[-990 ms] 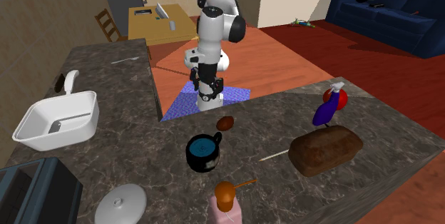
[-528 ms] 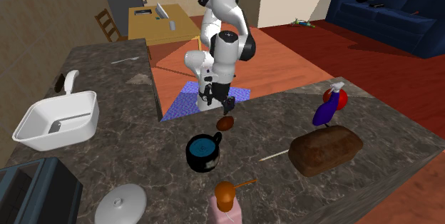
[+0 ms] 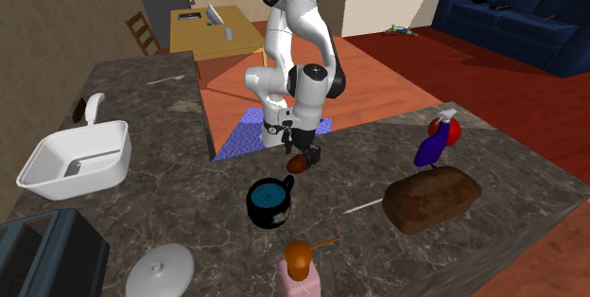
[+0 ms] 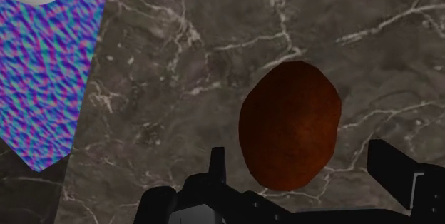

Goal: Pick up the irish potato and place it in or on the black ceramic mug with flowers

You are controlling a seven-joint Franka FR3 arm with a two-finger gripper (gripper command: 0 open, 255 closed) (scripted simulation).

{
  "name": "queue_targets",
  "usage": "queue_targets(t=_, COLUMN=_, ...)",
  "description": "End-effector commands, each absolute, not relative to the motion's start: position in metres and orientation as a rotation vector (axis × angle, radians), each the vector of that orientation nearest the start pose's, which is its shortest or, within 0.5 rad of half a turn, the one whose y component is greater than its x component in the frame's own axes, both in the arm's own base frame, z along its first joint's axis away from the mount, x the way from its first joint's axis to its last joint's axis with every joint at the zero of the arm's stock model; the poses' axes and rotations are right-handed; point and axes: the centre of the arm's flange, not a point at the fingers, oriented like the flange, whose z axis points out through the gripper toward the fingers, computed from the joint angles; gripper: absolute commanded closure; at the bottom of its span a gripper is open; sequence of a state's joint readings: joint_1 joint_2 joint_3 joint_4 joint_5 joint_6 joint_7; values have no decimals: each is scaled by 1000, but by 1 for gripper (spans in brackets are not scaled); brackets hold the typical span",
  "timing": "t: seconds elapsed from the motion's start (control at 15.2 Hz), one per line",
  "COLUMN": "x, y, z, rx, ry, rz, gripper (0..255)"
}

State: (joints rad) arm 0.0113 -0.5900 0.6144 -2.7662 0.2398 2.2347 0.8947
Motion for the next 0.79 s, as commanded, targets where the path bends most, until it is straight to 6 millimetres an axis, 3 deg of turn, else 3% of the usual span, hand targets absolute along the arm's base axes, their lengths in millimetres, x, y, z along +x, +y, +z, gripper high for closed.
queue_targets(t=0.0, x=295, y=193, z=343, rx=-3142, ry=816, rz=-143, gripper=0)
queue_targets(t=0.2, x=296, y=191, z=329, rx=-3142, ry=816, rz=-143, gripper=0)
queue_targets(t=0.66, x=296, y=191, z=329, rx=-3142, ry=816, rz=-143, gripper=0)
queue_targets(t=0.73, x=296, y=191, z=329, rx=-3142, ry=816, rz=-143, gripper=255)
